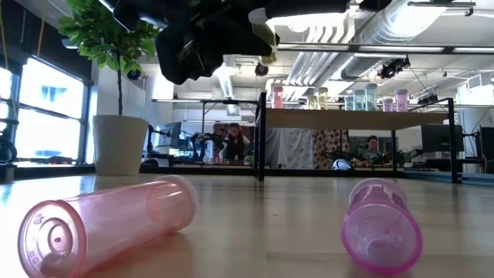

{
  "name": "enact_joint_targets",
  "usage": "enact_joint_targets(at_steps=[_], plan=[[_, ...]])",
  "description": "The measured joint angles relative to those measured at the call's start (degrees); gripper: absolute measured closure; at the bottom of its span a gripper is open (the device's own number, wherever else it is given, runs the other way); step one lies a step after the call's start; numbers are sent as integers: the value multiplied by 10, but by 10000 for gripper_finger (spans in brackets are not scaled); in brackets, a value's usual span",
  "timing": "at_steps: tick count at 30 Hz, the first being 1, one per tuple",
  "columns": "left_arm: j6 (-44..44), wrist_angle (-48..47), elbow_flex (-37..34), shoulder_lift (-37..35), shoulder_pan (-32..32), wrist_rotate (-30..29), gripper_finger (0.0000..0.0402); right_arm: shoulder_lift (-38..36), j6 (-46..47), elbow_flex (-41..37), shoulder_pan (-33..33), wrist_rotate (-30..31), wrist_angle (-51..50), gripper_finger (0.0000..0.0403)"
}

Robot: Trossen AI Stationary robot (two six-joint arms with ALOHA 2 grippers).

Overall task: Pick and place medicine bottles onto shelf by color
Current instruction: Put the yellow pill bottle on the shelf aligned with the other yellow pill bottles

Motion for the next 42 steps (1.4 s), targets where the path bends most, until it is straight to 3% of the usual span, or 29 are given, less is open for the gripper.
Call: enact_joint_targets(at_steps=[15,27,42], plan=[[-3,37,-1,1,-3,-18,317,-2,2,0,-11,-1,-9,211],[-3,37,-1,1,-4,-18,317,-2,13,1,-11,14,-12,288],[57,37,-1,1,-4,-40,317,-2,10,1,-11,19,-16,296]])
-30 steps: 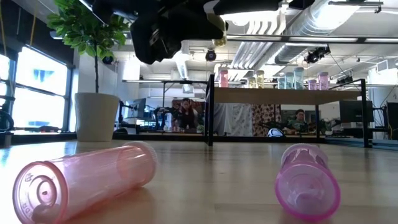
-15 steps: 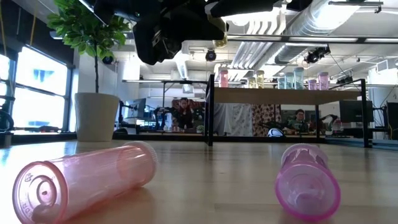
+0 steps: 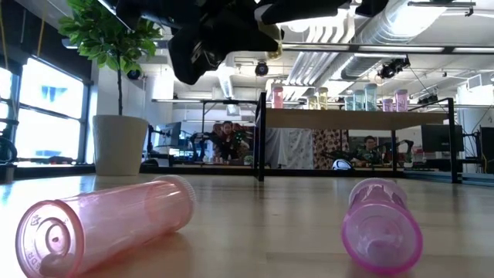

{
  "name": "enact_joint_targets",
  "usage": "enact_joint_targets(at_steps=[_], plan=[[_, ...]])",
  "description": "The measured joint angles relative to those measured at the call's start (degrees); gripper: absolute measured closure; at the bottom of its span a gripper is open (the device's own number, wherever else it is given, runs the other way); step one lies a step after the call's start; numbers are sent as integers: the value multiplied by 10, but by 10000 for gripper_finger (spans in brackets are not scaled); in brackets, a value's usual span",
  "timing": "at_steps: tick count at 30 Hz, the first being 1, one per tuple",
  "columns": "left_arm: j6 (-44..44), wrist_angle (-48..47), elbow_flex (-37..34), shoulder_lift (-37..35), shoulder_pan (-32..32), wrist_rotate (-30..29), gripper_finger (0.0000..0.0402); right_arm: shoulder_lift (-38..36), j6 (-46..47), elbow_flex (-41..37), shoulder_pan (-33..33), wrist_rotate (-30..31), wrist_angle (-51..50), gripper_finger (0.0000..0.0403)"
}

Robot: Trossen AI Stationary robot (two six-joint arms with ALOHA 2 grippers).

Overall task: Pick and place medicine bottles onto shelf by color
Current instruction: Put the yellow pill bottle on the shelf aligned with the other yellow pill bottles

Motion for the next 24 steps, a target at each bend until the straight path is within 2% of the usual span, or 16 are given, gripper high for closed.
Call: enact_joint_targets(at_steps=[5,17,24], plan=[[32,-2,0,0,0,-5,296,0,0,0,0,7,-5,297],[99,-21,1,-1,17,-4,192,0,8,-1,4,36,-42,297],[190,-23,1,-1,54,-3,175,-14,63,-1,15,59,-51,297]])
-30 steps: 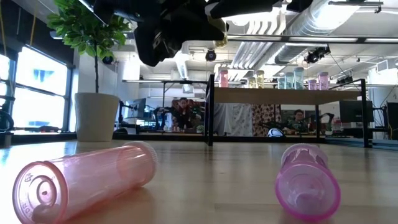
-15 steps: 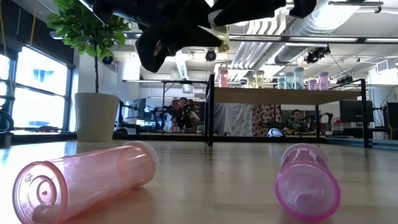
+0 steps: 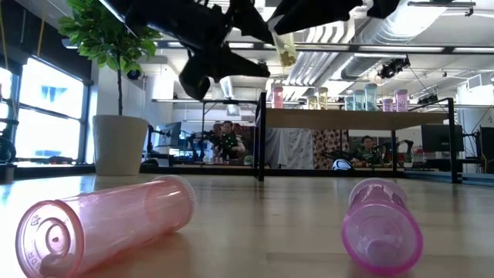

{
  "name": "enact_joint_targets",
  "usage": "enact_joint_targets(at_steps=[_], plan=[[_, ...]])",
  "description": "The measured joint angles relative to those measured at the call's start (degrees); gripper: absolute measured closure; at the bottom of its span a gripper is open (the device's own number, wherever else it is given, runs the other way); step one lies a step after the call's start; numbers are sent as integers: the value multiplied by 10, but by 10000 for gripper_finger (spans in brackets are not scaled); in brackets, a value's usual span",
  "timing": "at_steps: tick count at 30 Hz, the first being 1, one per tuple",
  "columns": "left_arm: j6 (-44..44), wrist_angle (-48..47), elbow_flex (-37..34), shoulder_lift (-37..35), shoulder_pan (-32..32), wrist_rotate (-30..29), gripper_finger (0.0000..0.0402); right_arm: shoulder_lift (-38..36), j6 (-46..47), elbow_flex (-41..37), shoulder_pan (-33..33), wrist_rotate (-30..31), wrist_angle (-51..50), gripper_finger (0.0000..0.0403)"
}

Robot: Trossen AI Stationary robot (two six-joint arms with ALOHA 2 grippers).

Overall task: Pick and place medicine bottles onto shelf by color
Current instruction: Put the yellow pill bottle on the shelf aligned with the other yellow pill bottles

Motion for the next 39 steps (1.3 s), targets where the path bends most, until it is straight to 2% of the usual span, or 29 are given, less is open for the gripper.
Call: enact_joint_targets(at_steps=[9,22,29,34,39], plan=[[160,4,0,0,63,15,178,-2,111,0,-2,38,-1,297],[394,75,0,0,146,64,178,-2,371,0,-5,171,1,297],[527,76,0,0,165,96,178,-2,500,0,-5,253,8,297],[585,76,0,0,167,106,178,-2,541,0,-5,320,34,297],[623,76,0,0,167,107,178,-3,530,0,-5,376,79,297]])
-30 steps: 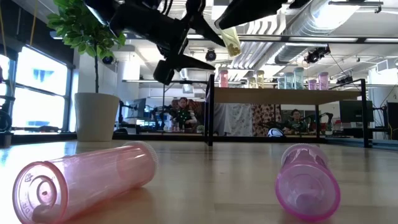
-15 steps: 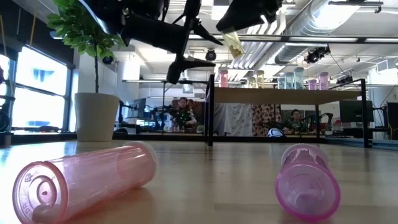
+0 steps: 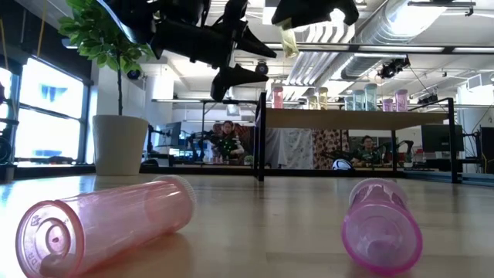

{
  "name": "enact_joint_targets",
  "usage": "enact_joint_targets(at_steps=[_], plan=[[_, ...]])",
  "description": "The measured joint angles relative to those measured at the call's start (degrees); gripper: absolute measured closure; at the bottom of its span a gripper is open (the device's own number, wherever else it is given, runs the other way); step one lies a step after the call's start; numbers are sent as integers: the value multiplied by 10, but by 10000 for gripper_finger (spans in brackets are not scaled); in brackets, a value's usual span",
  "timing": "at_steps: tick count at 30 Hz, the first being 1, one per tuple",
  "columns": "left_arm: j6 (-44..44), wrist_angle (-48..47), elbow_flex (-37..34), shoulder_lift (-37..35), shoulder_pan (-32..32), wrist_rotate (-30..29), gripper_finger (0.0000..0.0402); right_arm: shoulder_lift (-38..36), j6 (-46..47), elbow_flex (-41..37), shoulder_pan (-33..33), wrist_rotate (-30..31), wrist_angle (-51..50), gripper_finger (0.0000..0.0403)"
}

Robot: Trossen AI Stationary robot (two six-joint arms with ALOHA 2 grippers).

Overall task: Pick and place medicine bottles onto shelf by color
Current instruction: Put the yellow pill bottle on the shelf aligned with the other yellow pill bottles

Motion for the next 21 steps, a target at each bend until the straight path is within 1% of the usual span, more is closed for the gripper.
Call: enact_joint_targets(at_steps=[3,8,12,15,21], plan=[[24,0,0,0,0,8,178,-13,-15,0,0,30,21,297],[65,0,0,0,0,30,178,-68,-50,0,0,91,20,297],[101,-5,-1,-10,0,30,179,-123,-98,0,0,112,19,297],[143,-11,-1,-32,0,14,179,-164,-137,0,0,134,19,297],[237,-60,-1,-109,-10,-69,179,-260,-185,0,-3,143,6,297]])
